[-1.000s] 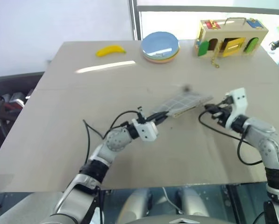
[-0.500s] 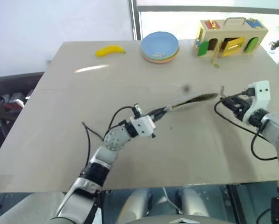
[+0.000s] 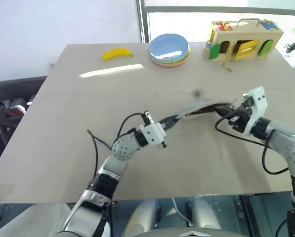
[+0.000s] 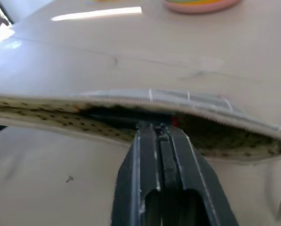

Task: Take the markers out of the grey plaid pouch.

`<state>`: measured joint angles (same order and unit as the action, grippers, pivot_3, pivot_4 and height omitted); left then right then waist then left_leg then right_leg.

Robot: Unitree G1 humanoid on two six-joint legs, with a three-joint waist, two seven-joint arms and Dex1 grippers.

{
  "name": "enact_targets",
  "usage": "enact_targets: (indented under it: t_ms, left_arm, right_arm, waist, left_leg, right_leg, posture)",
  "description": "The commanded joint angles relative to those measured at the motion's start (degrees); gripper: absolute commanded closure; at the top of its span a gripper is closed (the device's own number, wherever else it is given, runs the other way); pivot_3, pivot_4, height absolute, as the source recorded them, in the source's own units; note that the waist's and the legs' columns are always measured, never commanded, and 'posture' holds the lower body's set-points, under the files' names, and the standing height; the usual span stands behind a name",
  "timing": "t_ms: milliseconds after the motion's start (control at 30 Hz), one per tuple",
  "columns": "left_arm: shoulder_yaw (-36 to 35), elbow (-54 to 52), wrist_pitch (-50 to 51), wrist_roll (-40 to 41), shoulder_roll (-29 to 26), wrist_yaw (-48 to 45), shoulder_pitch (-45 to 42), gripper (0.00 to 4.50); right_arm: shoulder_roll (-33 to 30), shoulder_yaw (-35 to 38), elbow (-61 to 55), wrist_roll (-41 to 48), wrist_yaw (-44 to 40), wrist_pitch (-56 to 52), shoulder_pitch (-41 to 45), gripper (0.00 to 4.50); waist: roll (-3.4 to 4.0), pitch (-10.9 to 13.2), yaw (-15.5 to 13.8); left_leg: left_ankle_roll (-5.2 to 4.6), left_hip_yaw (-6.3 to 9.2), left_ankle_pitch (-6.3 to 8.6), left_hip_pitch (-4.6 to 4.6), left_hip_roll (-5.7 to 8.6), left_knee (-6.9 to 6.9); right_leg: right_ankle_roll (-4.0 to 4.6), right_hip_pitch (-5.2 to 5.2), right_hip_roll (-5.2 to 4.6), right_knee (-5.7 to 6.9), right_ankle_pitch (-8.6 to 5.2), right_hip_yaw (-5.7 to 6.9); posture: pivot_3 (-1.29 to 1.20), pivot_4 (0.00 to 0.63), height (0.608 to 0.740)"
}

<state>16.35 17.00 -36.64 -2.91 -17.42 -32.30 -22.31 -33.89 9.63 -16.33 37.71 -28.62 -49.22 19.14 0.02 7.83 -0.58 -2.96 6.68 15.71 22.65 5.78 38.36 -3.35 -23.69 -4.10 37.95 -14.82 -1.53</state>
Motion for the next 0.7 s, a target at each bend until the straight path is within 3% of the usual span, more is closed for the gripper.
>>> enact_targets:
  t_ms: [33,167,233,533,700]
  left_arm:
    - [0.5,-4.0,0.2,3.4,0.4,-2.6,0.2,4.5]
    - [0.9,-8.1,5.2,9.5,0.4,-7.4,1.2,4.5]
    - [-0.1,-10.6,11.1,12.6,0.7,-8.2,1.2,4.5]
    - [-0.9,-21.1,33.6,25.6,-1.0,-15.4,3.8,4.5]
    - [-1.5,-23.4,40.0,29.0,-1.2,-18.1,5.7,4.5]
  right_arm:
    - [-0.4,-1.7,3.6,-3.8,-2.1,5.1,2.6,4.47]
    - [-6.3,-8.3,5.9,-10.2,-9.5,9.6,4.6,4.47]
    - [-11.5,-11.8,4.8,-14.1,-14.2,11.8,5.0,3.95]
    - [-26.3,-17.5,-2.8,-16.9,-30.6,10.4,11.2,0.04]
    - [-29.1,-22.3,-6.8,-17.6,-36.1,6.2,14.9,0.04]
  waist:
    - [0.0,0.0,0.0]
    - [0.01,0.0,0.1]
    - [0.01,0.0,-0.1]
    - [0.01,0.0,0.3]
    - [0.0,0.0,0.1]
  left_leg:
    - [0.0,0.0,0.0,0.0,0.0,0.0]
    - [0.0,-0.02,0.0,0.0,0.0,0.0]
    - [0.0,0.01,0.0,0.01,0.0,-0.01]
    - [0.0,0.01,0.0,0.01,-0.05,-0.01]
    - [0.0,0.01,0.01,0.02,-0.06,0.0]
  right_leg:
    - [0.0,0.0,0.0,0.0,0.0,0.0]
    - [0.0,-0.01,0.0,-0.02,0.0,-0.01]
    - [0.0,-0.01,-0.01,-0.04,0.0,0.03]
    - [0.0,0.0,0.03,-0.06,0.0,0.02]
    - [0.0,0.01,0.0,-0.08,0.0,0.02]
  posture:
    - [0.0,0.15,0.74]
    - [0.0,0.15,0.74]
    - [0.0,0.15,0.74]
    - [0.0,0.15,0.74]
    - [0.0,0.15,0.74]
